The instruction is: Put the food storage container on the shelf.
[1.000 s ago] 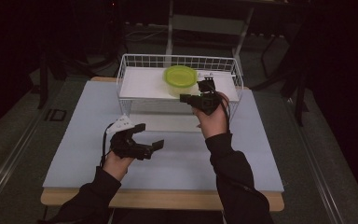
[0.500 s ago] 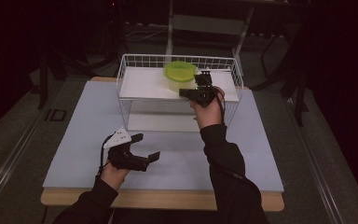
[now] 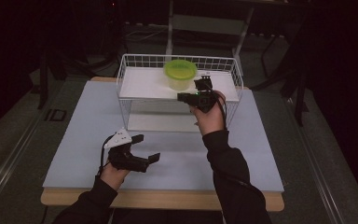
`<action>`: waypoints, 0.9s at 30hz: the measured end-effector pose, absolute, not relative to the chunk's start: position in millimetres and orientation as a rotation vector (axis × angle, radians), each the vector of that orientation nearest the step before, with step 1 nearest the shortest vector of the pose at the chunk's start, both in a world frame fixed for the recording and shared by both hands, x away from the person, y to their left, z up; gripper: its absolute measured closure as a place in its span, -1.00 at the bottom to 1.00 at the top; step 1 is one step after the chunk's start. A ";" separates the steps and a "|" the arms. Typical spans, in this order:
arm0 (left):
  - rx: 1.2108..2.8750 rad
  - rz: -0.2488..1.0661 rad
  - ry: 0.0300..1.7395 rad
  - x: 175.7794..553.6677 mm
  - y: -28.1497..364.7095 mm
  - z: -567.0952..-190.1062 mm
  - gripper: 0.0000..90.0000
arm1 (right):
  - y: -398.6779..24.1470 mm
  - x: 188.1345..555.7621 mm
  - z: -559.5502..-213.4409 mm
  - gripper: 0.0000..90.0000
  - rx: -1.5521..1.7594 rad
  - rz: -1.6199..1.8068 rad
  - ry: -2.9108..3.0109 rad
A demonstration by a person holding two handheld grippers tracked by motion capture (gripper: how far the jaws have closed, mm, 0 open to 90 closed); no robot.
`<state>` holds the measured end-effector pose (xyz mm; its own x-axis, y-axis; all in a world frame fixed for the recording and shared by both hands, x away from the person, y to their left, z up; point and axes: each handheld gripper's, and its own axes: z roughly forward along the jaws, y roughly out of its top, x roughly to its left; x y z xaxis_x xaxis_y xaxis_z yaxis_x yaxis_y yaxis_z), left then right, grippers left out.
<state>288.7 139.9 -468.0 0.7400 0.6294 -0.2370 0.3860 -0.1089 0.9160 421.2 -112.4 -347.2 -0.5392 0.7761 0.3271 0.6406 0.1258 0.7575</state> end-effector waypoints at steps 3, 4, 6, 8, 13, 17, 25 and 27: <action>1.735 0.244 0.801 286.9 138.7 -468.3 -0.98 | -114.5 409.3 -348.1 0.60 1.378 1.384 2.267; 1.733 0.245 0.798 286.5 138.3 -468.5 -0.98 | -115.2 404.3 -348.4 0.50 1.351 1.385 2.274; 1.736 0.245 0.787 285.4 137.8 -468.6 -0.98 | -116.2 397.9 -348.8 0.34 1.325 1.385 2.284; 1.737 0.244 0.778 284.6 137.2 -468.6 -0.98 | -118.4 389.9 -350.3 0.14 1.278 1.394 2.295; 1.741 0.230 0.772 283.3 135.3 -468.7 -0.98 | -123.0 376.0 -357.6 -0.24 1.192 1.410 2.301; 1.740 0.232 0.770 282.4 135.0 -468.6 -0.98 | -129.6 365.1 -367.4 -0.46 1.120 1.463 2.337; 1.739 0.227 0.759 279.6 134.8 -468.5 -0.98 | -140.4 345.9 -391.3 -0.54 1.052 1.432 2.342; 1.744 0.224 0.755 279.3 134.4 -468.4 -0.98 | -141.0 344.5 -393.9 -0.54 1.051 1.422 2.349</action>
<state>279.3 134.4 -468.4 0.7740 0.5905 -0.2287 0.3700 -0.1286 0.9201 344.5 -141.0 -393.9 -0.7268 0.6622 0.1824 0.4685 0.2838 0.8366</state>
